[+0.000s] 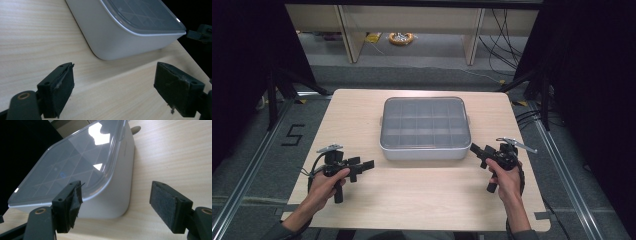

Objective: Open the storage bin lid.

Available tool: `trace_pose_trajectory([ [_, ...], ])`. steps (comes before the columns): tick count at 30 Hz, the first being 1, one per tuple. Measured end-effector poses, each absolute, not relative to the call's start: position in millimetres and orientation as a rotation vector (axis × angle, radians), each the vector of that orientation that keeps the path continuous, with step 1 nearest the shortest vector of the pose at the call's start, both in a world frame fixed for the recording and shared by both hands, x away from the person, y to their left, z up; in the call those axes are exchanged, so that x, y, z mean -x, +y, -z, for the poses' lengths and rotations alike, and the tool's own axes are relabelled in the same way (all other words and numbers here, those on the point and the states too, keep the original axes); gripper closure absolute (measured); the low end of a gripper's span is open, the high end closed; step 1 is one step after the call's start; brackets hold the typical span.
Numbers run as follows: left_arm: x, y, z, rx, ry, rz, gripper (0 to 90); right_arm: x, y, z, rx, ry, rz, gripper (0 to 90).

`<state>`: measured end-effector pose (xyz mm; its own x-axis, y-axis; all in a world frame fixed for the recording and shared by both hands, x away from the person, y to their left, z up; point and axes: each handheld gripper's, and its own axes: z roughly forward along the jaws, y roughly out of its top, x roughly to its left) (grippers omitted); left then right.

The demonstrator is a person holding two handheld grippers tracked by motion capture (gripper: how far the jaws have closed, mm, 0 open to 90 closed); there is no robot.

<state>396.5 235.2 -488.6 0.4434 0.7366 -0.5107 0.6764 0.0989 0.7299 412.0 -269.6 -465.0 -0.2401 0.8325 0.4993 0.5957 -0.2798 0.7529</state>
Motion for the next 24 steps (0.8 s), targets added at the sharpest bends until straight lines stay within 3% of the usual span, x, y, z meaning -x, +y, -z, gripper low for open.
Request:
trace_pose_trajectory([
  [24,-439.8,218.7,475.0,-1.587,1.266,-0.074,15.6,-466.0,-265.1,461.3,-1.764,1.708,-1.534,29.5],
])
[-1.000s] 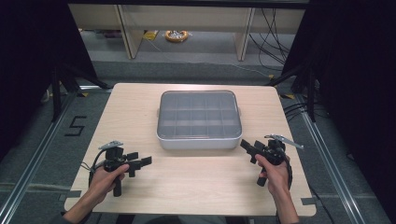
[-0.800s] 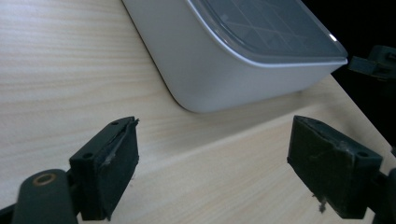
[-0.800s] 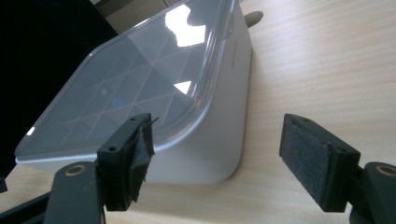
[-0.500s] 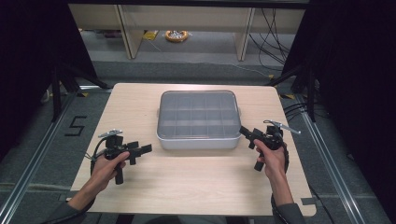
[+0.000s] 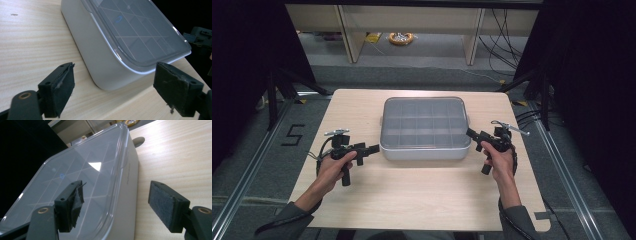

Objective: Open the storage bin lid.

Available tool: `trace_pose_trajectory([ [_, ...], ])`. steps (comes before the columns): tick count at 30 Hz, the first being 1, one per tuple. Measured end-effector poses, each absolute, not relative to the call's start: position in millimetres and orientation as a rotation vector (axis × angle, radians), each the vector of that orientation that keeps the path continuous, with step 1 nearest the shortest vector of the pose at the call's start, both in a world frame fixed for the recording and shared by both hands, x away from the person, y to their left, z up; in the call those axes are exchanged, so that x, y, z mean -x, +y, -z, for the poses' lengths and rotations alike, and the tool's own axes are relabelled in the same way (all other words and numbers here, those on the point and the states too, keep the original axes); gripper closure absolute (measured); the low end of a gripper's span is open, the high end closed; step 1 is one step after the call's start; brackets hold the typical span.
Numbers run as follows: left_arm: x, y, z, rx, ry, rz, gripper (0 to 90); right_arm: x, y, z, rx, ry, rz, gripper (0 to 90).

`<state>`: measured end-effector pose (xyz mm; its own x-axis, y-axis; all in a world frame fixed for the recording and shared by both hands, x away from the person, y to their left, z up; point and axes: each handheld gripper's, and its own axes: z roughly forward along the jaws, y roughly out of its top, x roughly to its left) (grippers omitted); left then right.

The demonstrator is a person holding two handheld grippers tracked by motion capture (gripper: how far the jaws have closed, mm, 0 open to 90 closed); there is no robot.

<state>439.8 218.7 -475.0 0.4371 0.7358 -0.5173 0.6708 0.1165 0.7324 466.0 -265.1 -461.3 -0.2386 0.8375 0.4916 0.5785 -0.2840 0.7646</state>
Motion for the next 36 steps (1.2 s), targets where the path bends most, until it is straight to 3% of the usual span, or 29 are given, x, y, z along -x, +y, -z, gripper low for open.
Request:
trace_pose_trajectory([
  [20,-489.8,221.2,461.0,-1.539,1.323,-0.047,16.5,-508.6,-259.8,460.3,-1.858,1.666,-1.533,37.5],
  [36,-525.2,207.7,464.8,-1.54,1.387,-0.026,31.1,-526.1,-253.9,462.2,-1.944,1.686,-1.546,48.8],
])
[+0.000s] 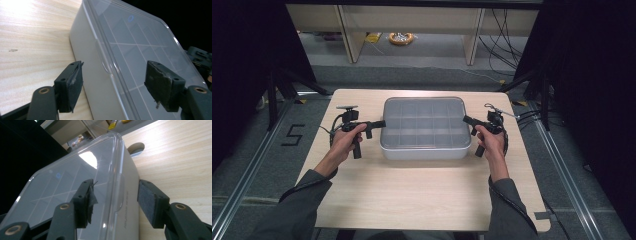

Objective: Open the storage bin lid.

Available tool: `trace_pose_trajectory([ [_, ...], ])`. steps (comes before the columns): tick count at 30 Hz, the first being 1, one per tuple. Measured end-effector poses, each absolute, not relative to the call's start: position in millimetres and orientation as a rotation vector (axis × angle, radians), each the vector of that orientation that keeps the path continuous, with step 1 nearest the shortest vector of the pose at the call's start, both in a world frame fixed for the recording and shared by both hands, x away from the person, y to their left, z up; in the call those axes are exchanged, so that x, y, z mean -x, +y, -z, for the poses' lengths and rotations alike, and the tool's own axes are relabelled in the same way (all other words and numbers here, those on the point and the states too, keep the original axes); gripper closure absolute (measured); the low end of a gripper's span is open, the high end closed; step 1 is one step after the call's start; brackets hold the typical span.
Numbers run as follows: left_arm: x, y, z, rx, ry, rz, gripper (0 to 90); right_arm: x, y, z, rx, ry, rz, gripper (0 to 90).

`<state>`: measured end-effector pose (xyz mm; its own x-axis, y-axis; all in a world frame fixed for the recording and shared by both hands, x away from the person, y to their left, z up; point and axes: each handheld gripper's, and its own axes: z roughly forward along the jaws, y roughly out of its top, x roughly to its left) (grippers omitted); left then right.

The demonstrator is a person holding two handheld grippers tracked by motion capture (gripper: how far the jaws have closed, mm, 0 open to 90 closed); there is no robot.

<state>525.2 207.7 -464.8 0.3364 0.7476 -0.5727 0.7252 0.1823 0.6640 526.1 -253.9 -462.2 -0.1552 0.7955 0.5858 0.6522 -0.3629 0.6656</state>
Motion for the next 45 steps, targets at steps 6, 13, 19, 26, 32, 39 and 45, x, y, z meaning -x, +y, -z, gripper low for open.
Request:
trace_pose_trajectory([
  [6,-533.9,196.2,466.9,-1.518,1.422,0.01,36.8,-527.6,-253.1,463.4,-1.948,1.687,-1.561,51.0],
  [13,-544.0,186.5,466.1,-1.572,1.413,-0.008,45.1,-530.0,-248.5,464.6,-1.933,1.706,-1.555,55.1],
  [19,-544.4,188.0,463.5,-1.587,1.422,-0.022,52.3,-530.1,-244.1,461.2,-1.936,1.724,-1.513,55.7],
  [26,-537.9,186.6,450.5,-1.567,1.407,-0.094,55.0,-525.7,-242.9,452.9,-1.924,1.652,-1.515,64.5],
  [32,-532.9,187.8,435.8,-1.543,1.392,-0.109,60.4,-519.3,-243.5,437.2,-1.865,1.612,-1.571,67.5],
  [39,-526.6,190.0,423.1,-1.514,1.382,-0.109,61.5,-515.2,-241.2,423.9,-1.856,1.592,-1.586,67.6],
  [45,-521.4,191.0,413.6,-1.516,1.363,-0.117,61.7,-512.5,-242.2,418.1,-1.842,1.587,-1.586,67.6],
])
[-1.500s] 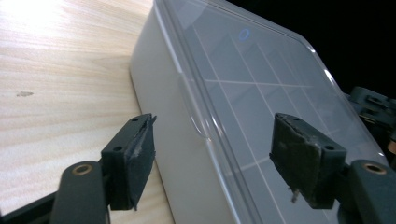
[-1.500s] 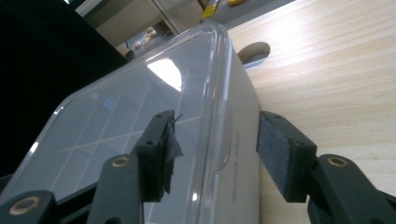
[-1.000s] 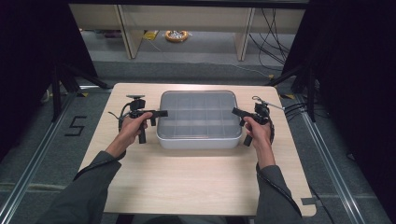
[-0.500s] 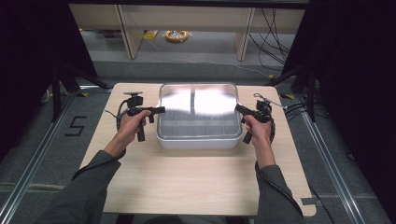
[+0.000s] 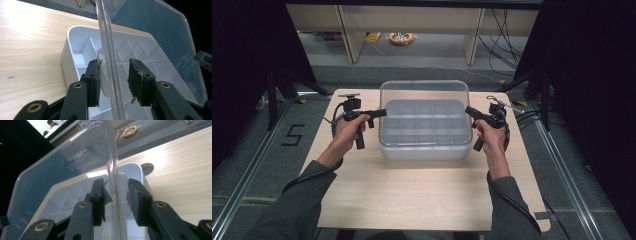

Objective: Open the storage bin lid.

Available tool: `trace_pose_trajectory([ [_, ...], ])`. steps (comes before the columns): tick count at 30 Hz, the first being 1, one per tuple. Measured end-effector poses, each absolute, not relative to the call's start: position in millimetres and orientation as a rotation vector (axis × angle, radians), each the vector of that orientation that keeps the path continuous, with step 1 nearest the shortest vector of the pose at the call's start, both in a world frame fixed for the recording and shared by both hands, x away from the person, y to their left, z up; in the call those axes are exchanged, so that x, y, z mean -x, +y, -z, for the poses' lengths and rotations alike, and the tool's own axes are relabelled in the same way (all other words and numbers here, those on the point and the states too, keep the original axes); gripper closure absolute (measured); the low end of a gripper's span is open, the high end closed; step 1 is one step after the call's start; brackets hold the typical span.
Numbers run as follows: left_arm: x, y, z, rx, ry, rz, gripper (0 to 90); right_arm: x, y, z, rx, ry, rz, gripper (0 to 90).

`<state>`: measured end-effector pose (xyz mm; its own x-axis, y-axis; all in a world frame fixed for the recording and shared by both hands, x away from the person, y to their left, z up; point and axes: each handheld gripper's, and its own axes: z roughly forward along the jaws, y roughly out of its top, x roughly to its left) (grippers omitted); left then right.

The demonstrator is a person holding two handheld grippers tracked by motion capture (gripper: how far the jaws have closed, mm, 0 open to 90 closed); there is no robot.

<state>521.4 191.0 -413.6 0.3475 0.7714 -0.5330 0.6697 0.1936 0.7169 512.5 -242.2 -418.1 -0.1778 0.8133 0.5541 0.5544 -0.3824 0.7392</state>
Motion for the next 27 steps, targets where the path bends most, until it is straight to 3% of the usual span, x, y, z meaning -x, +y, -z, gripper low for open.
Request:
trace_pose_trajectory([
  [17,-479.6,187.6,397.5,-1.547,1.252,-0.143,61.4,-475.0,-248.7,397.1,-1.823,1.57,-1.604,67.1],
  [27,-442.9,190.5,404.9,-1.59,1.206,-0.143,62.6,-437.6,-256.1,405.9,-1.797,1.605,-1.622,67.3],
])
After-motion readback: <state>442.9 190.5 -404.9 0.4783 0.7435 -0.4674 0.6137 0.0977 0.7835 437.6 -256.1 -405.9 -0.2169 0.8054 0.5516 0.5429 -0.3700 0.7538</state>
